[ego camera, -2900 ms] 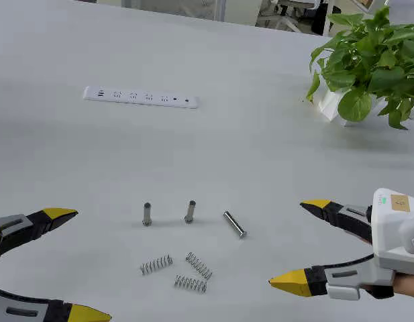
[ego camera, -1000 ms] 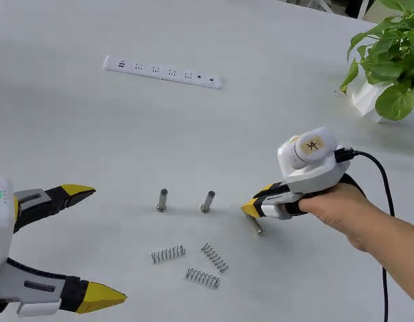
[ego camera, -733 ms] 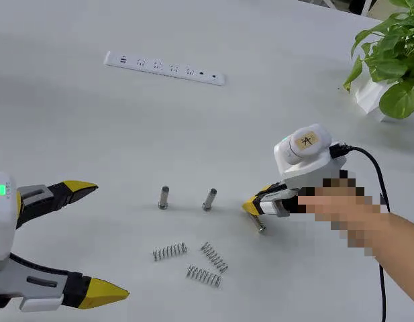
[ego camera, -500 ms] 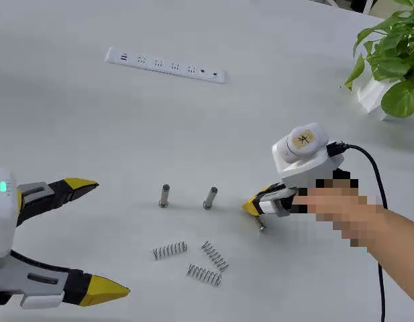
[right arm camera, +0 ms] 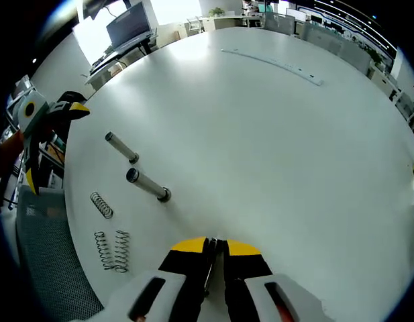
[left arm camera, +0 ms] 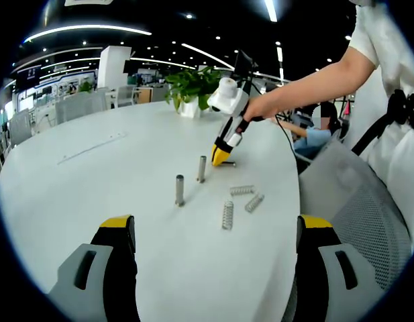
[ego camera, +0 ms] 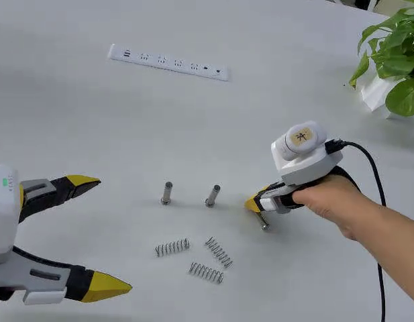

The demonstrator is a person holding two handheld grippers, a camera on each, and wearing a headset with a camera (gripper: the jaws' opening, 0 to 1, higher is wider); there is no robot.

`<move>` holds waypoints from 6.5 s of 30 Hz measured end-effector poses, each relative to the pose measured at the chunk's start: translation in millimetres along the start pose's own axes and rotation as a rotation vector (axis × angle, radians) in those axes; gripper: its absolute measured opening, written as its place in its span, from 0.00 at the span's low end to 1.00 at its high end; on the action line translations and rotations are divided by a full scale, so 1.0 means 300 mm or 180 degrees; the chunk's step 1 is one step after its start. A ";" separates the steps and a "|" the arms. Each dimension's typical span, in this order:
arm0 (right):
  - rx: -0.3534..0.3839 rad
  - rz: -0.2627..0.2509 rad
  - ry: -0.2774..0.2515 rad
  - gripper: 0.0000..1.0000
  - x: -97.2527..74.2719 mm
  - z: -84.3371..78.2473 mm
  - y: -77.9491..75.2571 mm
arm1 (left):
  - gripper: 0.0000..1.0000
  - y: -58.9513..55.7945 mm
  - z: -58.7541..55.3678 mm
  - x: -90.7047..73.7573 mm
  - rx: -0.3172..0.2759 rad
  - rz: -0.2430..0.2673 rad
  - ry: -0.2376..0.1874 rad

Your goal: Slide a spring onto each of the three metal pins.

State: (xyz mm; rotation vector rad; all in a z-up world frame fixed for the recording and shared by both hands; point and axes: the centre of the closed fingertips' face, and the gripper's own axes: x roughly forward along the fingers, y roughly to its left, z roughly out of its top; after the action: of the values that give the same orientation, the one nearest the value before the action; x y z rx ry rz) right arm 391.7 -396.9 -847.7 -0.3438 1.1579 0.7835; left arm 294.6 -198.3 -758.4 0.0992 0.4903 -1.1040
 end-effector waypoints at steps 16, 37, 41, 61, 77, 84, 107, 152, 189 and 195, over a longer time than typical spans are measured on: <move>-0.0008 -0.0016 0.0018 0.04 -0.004 -0.010 0.004 | 0.99 -0.005 0.006 0.006 -0.0006 -0.0026 -0.0011; -0.0032 -0.0093 -0.0256 0.03 -0.100 -0.014 0.014 | 0.99 -0.022 0.010 0.004 0.0020 -0.0070 -0.0008; -0.0028 -0.0094 -0.0288 0.03 -0.110 -0.020 0.016 | 0.99 -0.022 0.011 0.003 0.0016 -0.0066 -0.0013; -0.0021 -0.0123 -0.0577 0.03 -0.165 -0.034 0.021 | 0.99 -0.017 0.010 0.008 0.0016 -0.0068 0.0000; -0.0020 -0.0152 -0.0815 0.03 -0.176 -0.010 0.020 | 0.99 -0.020 0.011 0.011 0.0006 -0.0071 0.0004; -0.0067 -0.0188 -0.0988 0.03 -0.185 0.033 0.044 | 0.99 -0.021 0.012 0.009 -0.0001 -0.0065 0.0003; -0.0285 -0.0175 -0.0891 0.03 -0.166 0.055 0.053 | 0.99 -0.016 0.014 0.015 -0.0015 -0.0066 -0.0009; -0.0311 -0.0180 -0.1043 0.16 -0.201 0.073 0.053 | 0.99 -0.033 0.028 0.019 0.0022 -0.0116 -0.0003; -0.0317 -0.0155 -0.1494 0.54 -0.363 -0.019 0.115 | 0.99 -0.061 0.053 0.013 0.0155 -0.0133 0.0076; -0.0391 -0.0055 -0.1554 0.68 -0.381 -0.060 0.144 | 0.99 -0.063 0.045 0.013 0.0180 -0.0115 0.0129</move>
State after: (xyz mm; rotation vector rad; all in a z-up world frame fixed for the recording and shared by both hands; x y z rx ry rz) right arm 328.0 -420.7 -744.4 -0.2445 0.6504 0.8665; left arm 284.0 -214.5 -745.1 0.1630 0.4988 -1.1532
